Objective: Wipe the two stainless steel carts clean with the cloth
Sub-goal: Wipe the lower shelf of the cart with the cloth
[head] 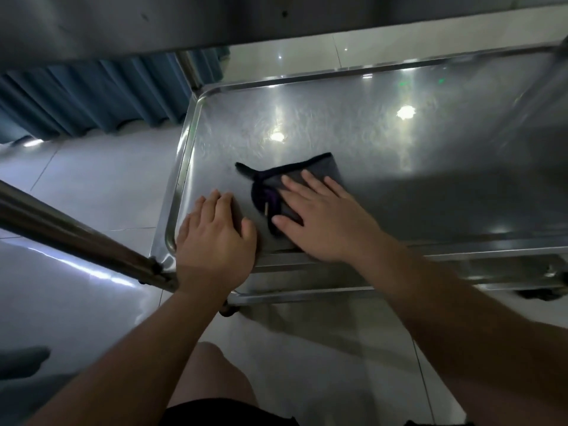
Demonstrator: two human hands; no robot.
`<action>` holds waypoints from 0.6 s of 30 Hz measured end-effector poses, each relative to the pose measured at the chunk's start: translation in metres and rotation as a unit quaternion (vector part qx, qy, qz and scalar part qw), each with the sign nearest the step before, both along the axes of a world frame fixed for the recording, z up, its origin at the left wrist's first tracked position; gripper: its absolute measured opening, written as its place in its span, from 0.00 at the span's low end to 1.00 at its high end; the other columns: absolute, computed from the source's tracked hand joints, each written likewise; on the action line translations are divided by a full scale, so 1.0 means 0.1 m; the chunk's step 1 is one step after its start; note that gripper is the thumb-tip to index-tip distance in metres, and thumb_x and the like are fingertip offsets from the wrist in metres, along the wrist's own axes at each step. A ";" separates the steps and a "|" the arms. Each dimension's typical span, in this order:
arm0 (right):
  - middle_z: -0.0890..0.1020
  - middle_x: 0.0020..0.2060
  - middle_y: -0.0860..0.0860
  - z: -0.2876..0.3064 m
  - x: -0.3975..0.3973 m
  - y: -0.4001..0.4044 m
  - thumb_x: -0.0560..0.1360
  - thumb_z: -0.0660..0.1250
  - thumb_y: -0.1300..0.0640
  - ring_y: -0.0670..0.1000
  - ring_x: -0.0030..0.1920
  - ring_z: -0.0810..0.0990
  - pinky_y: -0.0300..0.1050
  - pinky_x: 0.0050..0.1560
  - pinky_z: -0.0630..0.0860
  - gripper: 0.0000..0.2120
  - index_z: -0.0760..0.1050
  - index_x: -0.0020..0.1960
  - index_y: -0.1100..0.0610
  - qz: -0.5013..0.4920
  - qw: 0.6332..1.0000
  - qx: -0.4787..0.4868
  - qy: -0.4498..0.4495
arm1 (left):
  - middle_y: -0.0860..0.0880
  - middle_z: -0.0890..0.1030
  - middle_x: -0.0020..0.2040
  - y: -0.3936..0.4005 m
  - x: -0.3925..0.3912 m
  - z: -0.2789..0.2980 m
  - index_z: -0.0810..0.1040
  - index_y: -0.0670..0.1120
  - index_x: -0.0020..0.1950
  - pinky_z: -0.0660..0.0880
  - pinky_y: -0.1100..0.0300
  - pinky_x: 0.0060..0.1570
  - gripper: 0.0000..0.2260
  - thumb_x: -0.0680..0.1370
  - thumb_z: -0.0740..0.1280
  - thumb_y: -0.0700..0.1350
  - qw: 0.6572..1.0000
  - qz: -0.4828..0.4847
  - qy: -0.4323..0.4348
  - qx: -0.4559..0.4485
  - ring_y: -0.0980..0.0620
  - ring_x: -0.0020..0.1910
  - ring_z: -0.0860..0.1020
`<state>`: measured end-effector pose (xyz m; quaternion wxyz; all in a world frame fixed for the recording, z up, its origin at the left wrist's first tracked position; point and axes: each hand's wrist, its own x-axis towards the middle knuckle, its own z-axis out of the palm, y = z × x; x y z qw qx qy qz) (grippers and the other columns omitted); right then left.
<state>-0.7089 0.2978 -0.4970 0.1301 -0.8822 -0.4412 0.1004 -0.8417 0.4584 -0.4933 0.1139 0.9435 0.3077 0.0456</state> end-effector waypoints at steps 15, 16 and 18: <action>0.46 0.83 0.42 0.07 0.17 -0.10 0.81 0.44 0.30 0.47 0.82 0.41 0.54 0.81 0.40 0.34 0.47 0.84 0.42 0.042 0.999 -0.005 0.025 | 0.50 0.67 0.81 0.00 0.05 0.02 0.66 0.54 0.79 0.61 0.40 0.77 0.25 0.83 0.56 0.60 1.000 -0.003 -0.010 0.021 0.46 0.80 0.64; 0.46 0.83 0.42 0.08 0.16 -0.15 0.81 0.45 0.29 0.47 0.82 0.41 0.54 0.81 0.40 0.35 0.46 0.84 0.42 0.051 0.998 -0.010 0.029 | 0.50 0.68 0.80 0.00 0.05 0.04 0.66 0.54 0.79 0.63 0.39 0.76 0.25 0.83 0.56 0.60 1.000 0.001 -0.007 0.024 0.46 0.78 0.66; 0.45 0.83 0.42 0.12 0.12 -0.27 0.79 0.47 0.26 0.46 0.82 0.40 0.53 0.81 0.40 0.39 0.44 0.84 0.43 0.073 0.996 -0.023 0.037 | 0.52 0.68 0.80 -0.01 0.04 0.06 0.66 0.55 0.78 0.65 0.38 0.75 0.25 0.82 0.56 0.61 1.000 0.012 0.003 0.020 0.45 0.77 0.68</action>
